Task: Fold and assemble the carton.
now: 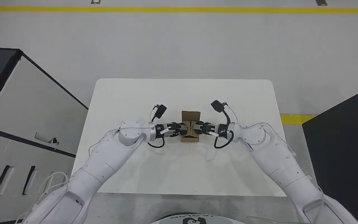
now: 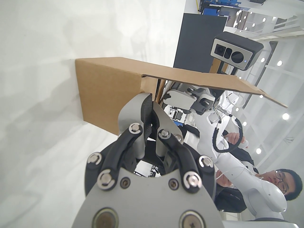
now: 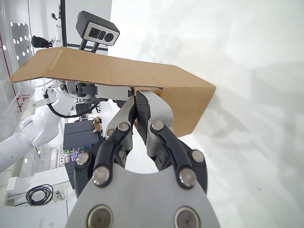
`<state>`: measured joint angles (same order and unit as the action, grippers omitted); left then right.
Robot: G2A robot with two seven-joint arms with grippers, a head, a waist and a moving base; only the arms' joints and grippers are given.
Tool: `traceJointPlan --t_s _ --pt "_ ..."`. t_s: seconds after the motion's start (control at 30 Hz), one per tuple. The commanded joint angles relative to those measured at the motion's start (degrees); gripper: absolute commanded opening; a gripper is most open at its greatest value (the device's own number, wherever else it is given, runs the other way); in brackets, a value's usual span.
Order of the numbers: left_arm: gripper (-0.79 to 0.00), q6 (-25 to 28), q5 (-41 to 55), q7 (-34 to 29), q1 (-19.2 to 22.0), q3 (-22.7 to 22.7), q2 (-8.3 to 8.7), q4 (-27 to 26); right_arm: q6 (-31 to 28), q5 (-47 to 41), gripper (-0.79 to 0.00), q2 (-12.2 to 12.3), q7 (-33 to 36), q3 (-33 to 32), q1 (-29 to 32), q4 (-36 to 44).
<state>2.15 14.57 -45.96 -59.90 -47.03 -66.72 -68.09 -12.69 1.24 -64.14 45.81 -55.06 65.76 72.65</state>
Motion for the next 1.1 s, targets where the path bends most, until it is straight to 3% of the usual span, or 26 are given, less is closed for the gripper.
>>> traceJointPlan --t_s 0.0,1.07 --pt "-0.785 -0.06 -0.16 -0.13 -0.09 -0.13 -0.02 -0.17 0.02 -0.01 -0.785 -0.01 -0.11 -0.09 0.10 0.07" --pt "-0.785 -0.56 -1.65 -0.83 -1.04 -2.26 -0.37 -1.03 -0.62 -0.32 -0.785 0.11 -0.39 -1.97 1.18 0.93"
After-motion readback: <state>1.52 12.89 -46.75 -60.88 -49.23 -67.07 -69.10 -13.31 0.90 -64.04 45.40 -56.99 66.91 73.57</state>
